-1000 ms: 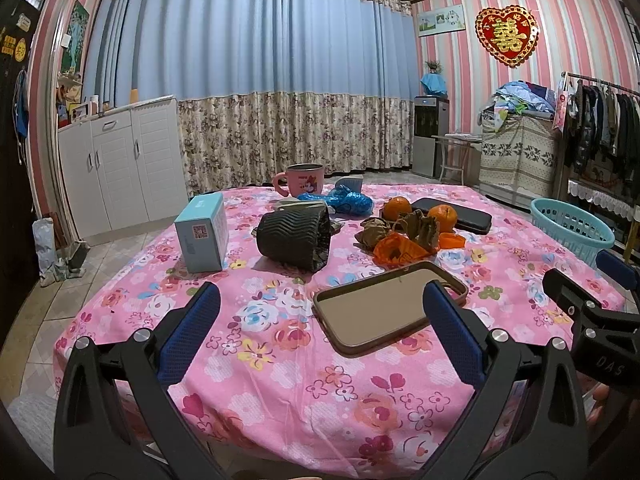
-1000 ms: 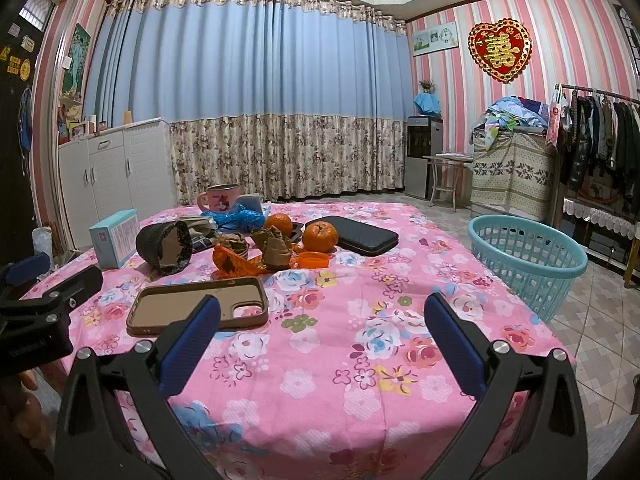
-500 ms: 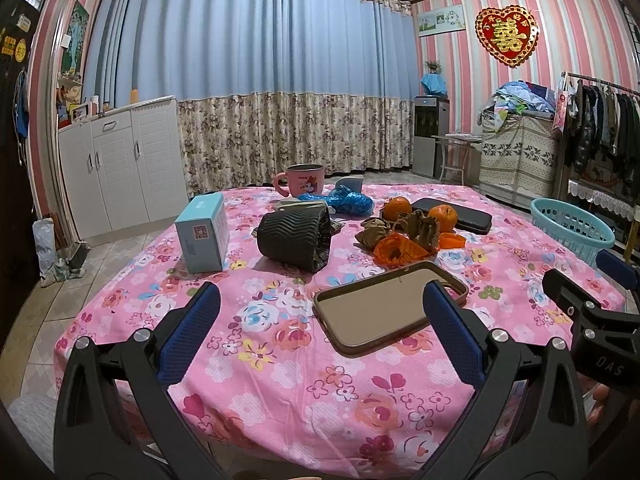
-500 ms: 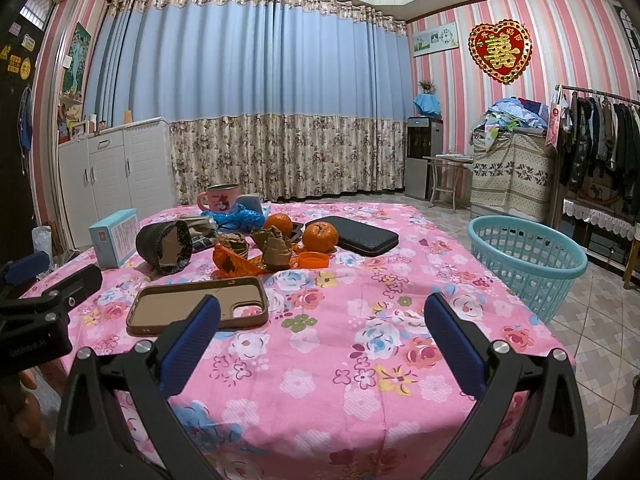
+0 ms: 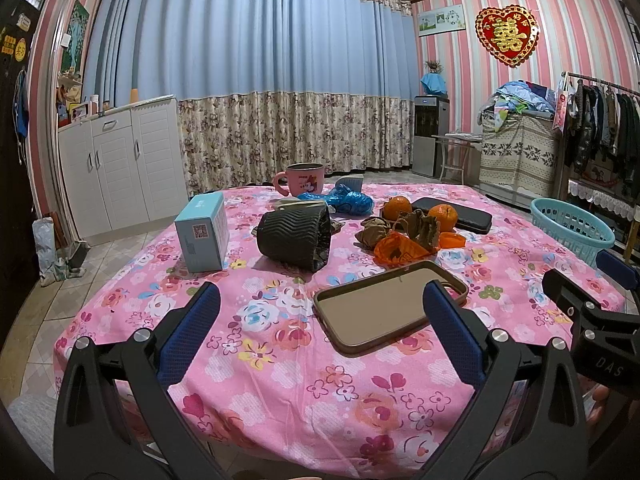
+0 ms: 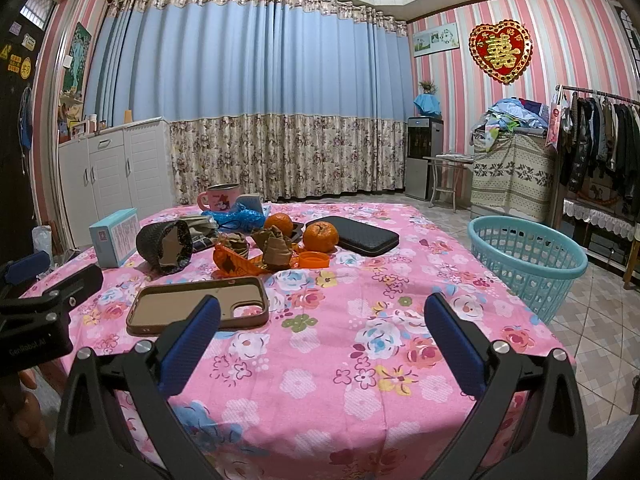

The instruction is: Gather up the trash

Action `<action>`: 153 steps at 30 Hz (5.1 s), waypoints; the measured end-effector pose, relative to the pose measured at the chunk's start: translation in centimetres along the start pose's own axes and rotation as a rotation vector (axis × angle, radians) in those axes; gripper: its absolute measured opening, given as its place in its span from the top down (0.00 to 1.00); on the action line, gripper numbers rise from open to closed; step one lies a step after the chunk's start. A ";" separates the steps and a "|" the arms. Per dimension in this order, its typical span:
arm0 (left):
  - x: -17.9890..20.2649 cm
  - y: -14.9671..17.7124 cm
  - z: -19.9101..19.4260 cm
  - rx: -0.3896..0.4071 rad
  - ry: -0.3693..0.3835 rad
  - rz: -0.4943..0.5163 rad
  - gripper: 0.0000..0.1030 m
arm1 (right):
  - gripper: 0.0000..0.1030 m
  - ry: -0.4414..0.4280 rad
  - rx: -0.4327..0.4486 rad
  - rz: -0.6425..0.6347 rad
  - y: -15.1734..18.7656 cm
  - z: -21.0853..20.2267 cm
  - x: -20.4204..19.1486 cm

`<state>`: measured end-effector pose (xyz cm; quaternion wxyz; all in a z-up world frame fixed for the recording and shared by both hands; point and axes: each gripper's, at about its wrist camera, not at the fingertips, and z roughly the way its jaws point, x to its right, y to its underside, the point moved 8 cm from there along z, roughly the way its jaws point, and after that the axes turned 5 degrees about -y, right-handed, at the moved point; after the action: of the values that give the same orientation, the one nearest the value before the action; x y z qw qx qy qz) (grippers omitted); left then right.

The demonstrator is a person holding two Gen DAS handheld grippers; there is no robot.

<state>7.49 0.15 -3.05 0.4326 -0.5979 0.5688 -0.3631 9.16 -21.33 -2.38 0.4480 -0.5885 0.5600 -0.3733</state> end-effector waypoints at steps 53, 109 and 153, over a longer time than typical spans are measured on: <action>0.3 -6.7 6.1 -0.057 0.047 0.017 0.05 | 0.03 0.012 0.024 0.016 -6.9 4.9 2.5; -2.0 -5.8 18.9 -0.311 0.027 0.068 0.28 | 0.66 -0.165 -0.472 -0.056 -2.2 21.7 -4.1; 49.5 -12.6 18.6 -0.233 0.524 0.279 0.28 | 0.66 0.438 -0.264 0.370 -7.2 10.0 43.9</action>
<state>33.73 -47.40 -0.97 0.2455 -0.4459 0.7751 -0.3744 25.01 -64.03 -1.50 0.2968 -0.4353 0.7844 -0.3273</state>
